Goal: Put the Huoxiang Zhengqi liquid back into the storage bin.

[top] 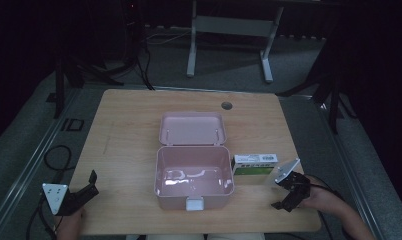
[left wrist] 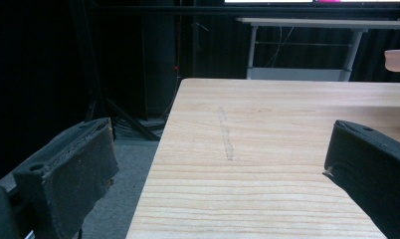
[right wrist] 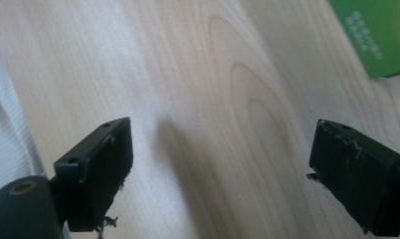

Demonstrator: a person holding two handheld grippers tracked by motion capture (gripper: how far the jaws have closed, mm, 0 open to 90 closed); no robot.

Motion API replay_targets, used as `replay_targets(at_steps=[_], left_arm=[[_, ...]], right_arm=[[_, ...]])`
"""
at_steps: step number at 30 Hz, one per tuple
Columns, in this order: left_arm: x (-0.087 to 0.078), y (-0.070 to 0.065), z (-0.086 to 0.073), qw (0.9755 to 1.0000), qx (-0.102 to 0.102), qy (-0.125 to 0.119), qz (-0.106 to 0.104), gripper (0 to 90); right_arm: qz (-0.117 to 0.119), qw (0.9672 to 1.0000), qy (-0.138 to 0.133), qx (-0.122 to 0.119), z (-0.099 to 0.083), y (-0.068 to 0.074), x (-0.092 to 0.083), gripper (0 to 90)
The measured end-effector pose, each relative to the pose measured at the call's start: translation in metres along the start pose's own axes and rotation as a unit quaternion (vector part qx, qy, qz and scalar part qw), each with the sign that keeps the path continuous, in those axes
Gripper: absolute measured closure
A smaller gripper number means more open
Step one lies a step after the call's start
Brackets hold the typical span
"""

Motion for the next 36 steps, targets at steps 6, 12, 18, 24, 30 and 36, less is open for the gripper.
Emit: replay_targets(at_steps=[6, 12, 18, 24, 30, 36], left_arm=[[0.000, 0.000, 0.000, 1.0000, 0.000, 0.000, -0.001, 0.4], [0.000, -0.001, 0.000, 1.0000, 0.001, -0.001, -0.002, 0.4], [0.000, -0.001, 0.000, 1.0000, 0.001, -0.001, -0.003, 0.4], [0.000, -0.001, 0.000, 1.0000, 0.001, -0.001, -0.005, 0.4], [0.000, -0.001, 0.000, 1.0000, 0.001, -0.001, -0.006, 0.4], [0.000, -0.001, 0.000, 1.0000, 0.001, -0.001, -0.007, 0.4]], right_arm=[[-0.003, 0.9979, 0.059, -0.027, 0.004, 0.003, 0.000, 9.9], [-0.007, 0.9940, 0.098, -0.048, 0.012, 0.006, -0.003, 13.1], [-0.007, 0.9882, 0.130, -0.081, 0.024, 0.012, -0.004, 13.2], [-0.002, 0.9807, 0.163, -0.109, 0.034, 0.019, -0.006, 13.7], [-0.007, 0.9717, 0.193, -0.136, 0.042, 0.023, -0.010, 14.6], [-0.001, 0.9701, 0.190, -0.150, 0.055, 0.029, -0.017, 16.7]])
Point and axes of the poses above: each handheld gripper's, and its own axes: x roughly forward along the jaws, z roughly out of its top, y roughly to its left, the point moved 8 cm from there along x, roughly forward along the jaws, and after that the axes turned 3 degrees about x, right-handed, at the moved point
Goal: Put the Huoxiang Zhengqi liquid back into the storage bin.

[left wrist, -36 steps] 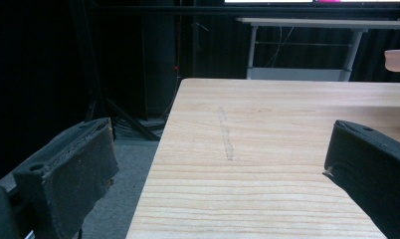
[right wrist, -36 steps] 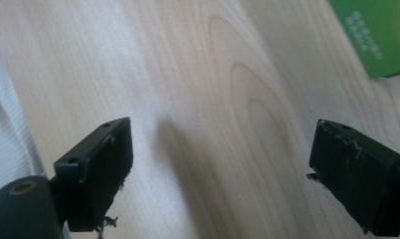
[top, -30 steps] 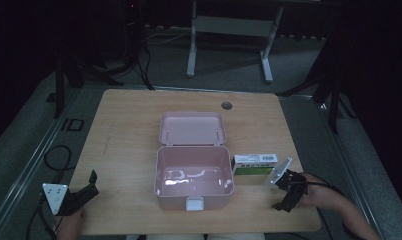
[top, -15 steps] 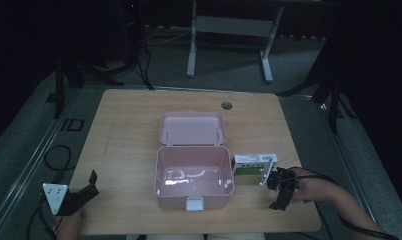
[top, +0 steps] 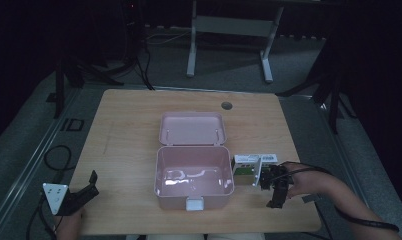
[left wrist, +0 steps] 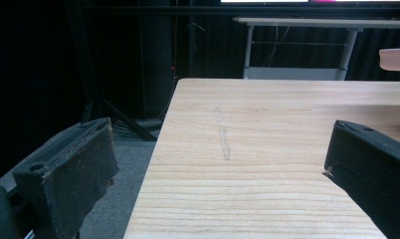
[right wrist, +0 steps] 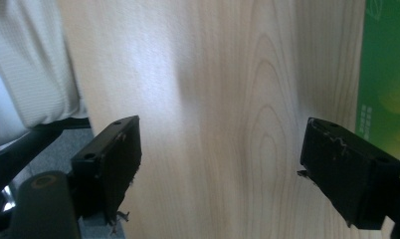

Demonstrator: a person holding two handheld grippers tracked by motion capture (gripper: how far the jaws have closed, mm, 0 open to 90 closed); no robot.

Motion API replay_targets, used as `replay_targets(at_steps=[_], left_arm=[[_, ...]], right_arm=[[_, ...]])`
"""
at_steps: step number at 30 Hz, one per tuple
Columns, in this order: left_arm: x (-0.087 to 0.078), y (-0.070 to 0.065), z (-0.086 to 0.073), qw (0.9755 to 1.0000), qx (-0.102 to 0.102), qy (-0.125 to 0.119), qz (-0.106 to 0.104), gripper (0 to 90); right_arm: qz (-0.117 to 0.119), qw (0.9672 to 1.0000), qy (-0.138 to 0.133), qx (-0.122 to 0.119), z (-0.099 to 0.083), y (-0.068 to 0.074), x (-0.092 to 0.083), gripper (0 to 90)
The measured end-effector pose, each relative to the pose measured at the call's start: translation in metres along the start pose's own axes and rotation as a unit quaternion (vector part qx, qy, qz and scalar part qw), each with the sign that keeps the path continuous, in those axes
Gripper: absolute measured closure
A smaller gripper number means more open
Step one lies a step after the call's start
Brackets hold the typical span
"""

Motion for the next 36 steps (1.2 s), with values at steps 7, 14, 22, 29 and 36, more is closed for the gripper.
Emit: replay_targets(at_steps=[7, 14, 22, 29, 36], left_arm=[[0.000, 0.000, 0.000, 1.0000, 0.000, 0.000, 0.000, 0.4], [0.000, 0.000, 0.000, 1.0000, 0.000, 0.000, 0.000, 0.4], [0.000, 0.000, 0.000, 1.0000, -0.001, 0.002, -0.002, 0.4], [0.000, 0.000, 0.000, 1.0000, -0.002, 0.002, -0.004, 0.4], [0.000, 0.000, 0.000, 1.0000, -0.002, 0.001, -0.005, 0.4]], right_arm=[[0.014, 0.9996, 0.010, -0.021, 0.008, 0.006, -0.011, 19.8], [0.002, 0.9994, -0.001, -0.035, 0.017, 0.002, -0.036, 23.7], [-0.014, 0.9991, -0.009, -0.040, 0.023, -0.012, -0.061, 28.6], [-0.025, 0.9991, -0.011, -0.033, 0.028, -0.031, -0.074, 32.2], [-0.036, 0.9989, -0.013, -0.026, 0.033, -0.053, -0.082, 35.2]])
Point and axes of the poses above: each handheld gripper's, and its own axes: x roughly forward along the jaws, z roughly out of its top, y roughly to its left, the point moved 8 cm from there along x, roughly forward along the jaws, and after that the axes turned 3 degrees about x, right-handed, at the moved point
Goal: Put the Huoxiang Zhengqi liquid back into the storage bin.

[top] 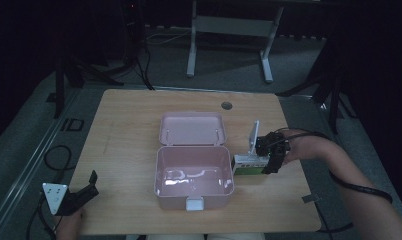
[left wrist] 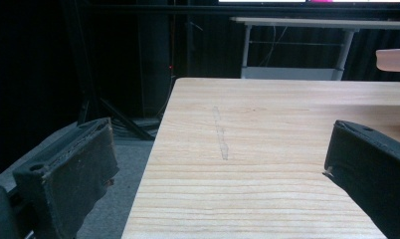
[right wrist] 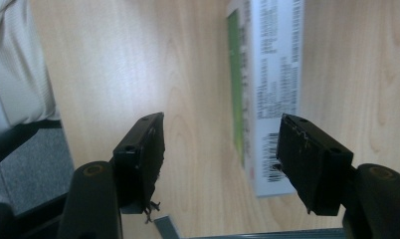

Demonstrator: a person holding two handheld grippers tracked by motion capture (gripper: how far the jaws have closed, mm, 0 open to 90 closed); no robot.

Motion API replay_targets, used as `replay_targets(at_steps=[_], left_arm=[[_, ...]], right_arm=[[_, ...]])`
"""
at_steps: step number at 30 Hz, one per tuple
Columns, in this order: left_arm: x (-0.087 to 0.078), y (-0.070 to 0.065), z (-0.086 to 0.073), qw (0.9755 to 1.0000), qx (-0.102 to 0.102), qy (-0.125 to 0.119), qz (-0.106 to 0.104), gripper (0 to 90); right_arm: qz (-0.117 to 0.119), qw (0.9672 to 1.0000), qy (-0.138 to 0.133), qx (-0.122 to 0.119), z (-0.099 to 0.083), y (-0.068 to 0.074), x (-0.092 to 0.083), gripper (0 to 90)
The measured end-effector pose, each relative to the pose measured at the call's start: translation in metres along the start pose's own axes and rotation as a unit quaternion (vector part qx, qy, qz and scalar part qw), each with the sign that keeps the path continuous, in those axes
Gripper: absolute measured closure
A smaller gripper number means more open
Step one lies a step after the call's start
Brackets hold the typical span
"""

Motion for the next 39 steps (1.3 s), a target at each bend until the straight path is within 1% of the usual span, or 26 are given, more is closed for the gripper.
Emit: replay_targets(at_steps=[1, 3, 4, 6, 8, 11, 19, 24, 26, 31, 34, 36, 39], left_arm=[[0.000, 0.000, 0.000, 1.0000, 0.000, 0.000, 0.000, 0.3], [0.000, 0.000, 0.000, 1.0000, -0.001, 0.002, -0.001, 0.4], [0.000, 0.000, 0.000, 1.0000, -0.001, 0.002, -0.001, 0.4], [0.000, 0.000, 0.000, 1.0000, -0.001, 0.001, 0.000, 0.4], [0.000, 0.000, 0.000, 1.0000, -0.001, 0.000, 0.000, 0.4], [0.000, 0.000, 0.000, 1.0000, -0.002, 0.001, -0.001, 0.3], [0.000, 0.000, 0.000, 1.0000, -0.001, 0.001, -0.002, 0.4], [0.000, 0.000, 0.000, 1.0000, -0.002, 0.001, -0.003, 0.4], [0.000, 0.000, 0.000, 1.0000, -0.002, 0.001, -0.004, 0.4], [0.000, 0.000, 0.000, 1.0000, -0.002, 0.002, -0.005, 0.4], [0.000, 0.000, 0.000, 1.0000, -0.002, 0.001, -0.005, 0.4], [0.000, 0.000, 0.000, 1.0000, -0.003, 0.001, -0.005, 0.4], [0.000, 0.000, 0.000, 1.0000, -0.003, 0.002, -0.005, 0.4]], right_arm=[[-0.004, 1.0000, -0.001, 0.003, 0.001, -0.003, 0.000, 35.2], [0.000, 1.0000, 0.002, 0.004, 0.002, -0.006, 0.001, 35.3], [-0.004, 1.0000, 0.000, 0.007, 0.003, -0.009, 0.002, 35.6], [0.003, 1.0000, -0.001, 0.009, 0.004, -0.012, 0.005, 36.7], [0.000, 1.0000, 0.001, 0.008, 0.005, -0.014, 0.007, 37.0], [0.000, 0.9999, 0.010, 0.013, 0.005, -0.020, 0.015, 37.0], [0.006, 0.9996, 0.017, 0.022, 0.009, -0.028, 0.027, 37.1], [0.005, 0.9994, 0.022, 0.025, 0.010, -0.031, 0.035, 38.0], [0.009, 0.9994, 0.021, 0.026, 0.010, -0.031, 0.038, 40.6], [0.009, 0.9994, 0.024, 0.023, 0.011, -0.032, 0.046, 42.7], [0.008, 0.9995, 0.026, 0.018, 0.012, -0.033, 0.049, 47.4], [0.007, 0.9995, 0.026, 0.016, 0.012, -0.034, 0.051, 52.4], [0.007, 0.9994, 0.029, 0.014, 0.011, -0.034, 0.052, 54.4]])
Point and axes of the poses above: each handheld gripper's, and its own axes: x roughly forward along the jaws, z roughly out of its top, y roughly to its left, the point moved 8 cm from there along x, roughly forward along the jaws, and after that the axes turned 3 degrees about x, right-handed, at the moved point
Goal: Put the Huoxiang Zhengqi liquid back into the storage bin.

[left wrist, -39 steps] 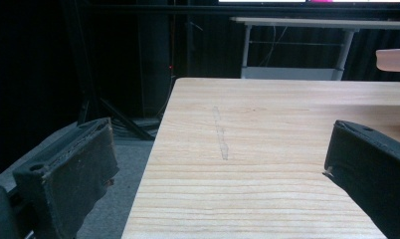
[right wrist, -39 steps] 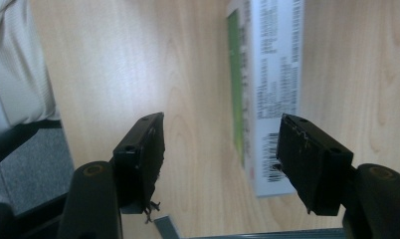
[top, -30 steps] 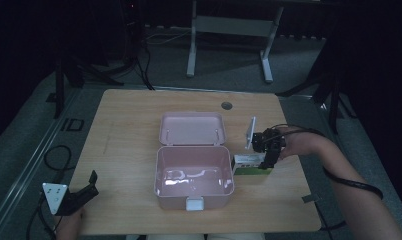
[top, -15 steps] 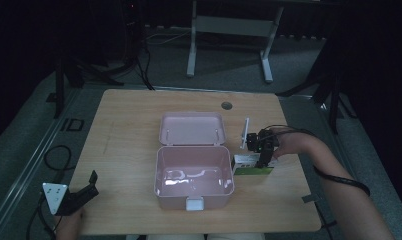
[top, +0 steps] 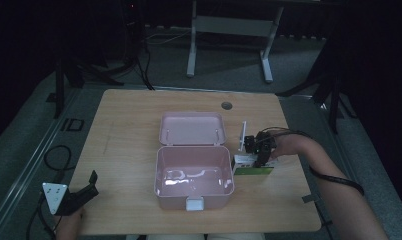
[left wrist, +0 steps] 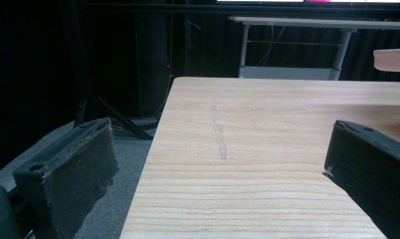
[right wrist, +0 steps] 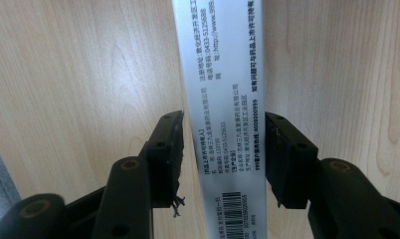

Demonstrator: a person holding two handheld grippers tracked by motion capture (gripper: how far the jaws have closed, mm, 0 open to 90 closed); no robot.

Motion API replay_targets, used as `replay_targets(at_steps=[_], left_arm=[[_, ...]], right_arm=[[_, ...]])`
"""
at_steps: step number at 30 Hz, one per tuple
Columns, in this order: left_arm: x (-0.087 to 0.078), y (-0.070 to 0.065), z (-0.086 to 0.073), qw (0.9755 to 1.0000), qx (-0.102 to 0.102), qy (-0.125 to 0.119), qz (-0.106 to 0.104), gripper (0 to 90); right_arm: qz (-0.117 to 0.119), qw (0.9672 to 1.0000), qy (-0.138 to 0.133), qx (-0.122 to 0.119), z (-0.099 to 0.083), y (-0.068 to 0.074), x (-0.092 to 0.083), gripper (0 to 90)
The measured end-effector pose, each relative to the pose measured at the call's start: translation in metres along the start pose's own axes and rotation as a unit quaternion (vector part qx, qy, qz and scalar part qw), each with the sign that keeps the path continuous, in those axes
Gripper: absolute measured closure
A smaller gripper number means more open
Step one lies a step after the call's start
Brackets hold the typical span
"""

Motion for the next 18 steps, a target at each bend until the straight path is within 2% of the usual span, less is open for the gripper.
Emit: replay_targets(at_steps=[1, 6, 11, 16, 18], left_arm=[[0.000, 0.000, 0.000, 1.0000, 0.000, 0.000, 0.000, 0.4], [0.000, 0.000, 0.000, 1.0000, 0.000, 0.000, 0.001, 0.4], [0.000, 0.000, 0.000, 1.0000, 0.000, 0.000, 0.001, 0.4], [0.000, 0.000, 0.000, 1.0000, 0.000, 0.001, 0.001, 0.4], [0.000, 0.000, 0.000, 1.0000, 0.000, 0.001, 0.001, 0.4]], right_arm=[[-0.003, 1.0000, 0.000, -0.004, 0.000, -0.001, 0.001, 58.1], [-0.008, 0.9998, 0.003, -0.020, 0.000, -0.001, 0.001, 60.1], [-0.005, 0.9996, 0.017, -0.024, -0.002, 0.000, 0.000, 61.8], [0.003, 0.9997, 0.021, -0.011, -0.006, 0.001, -0.005, 61.9], [0.015, 0.9996, 0.022, -0.005, -0.008, 0.003, -0.009, 62.0]])
Point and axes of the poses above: each handheld gripper's, and its own axes: x roughly forward along the jaws, z roughly out of its top, y roughly to its left, the point moved 8 cm from there along x, roughly forward along the jaws, and after that the axes turned 3 degrees about x, right-handed, at the moved point
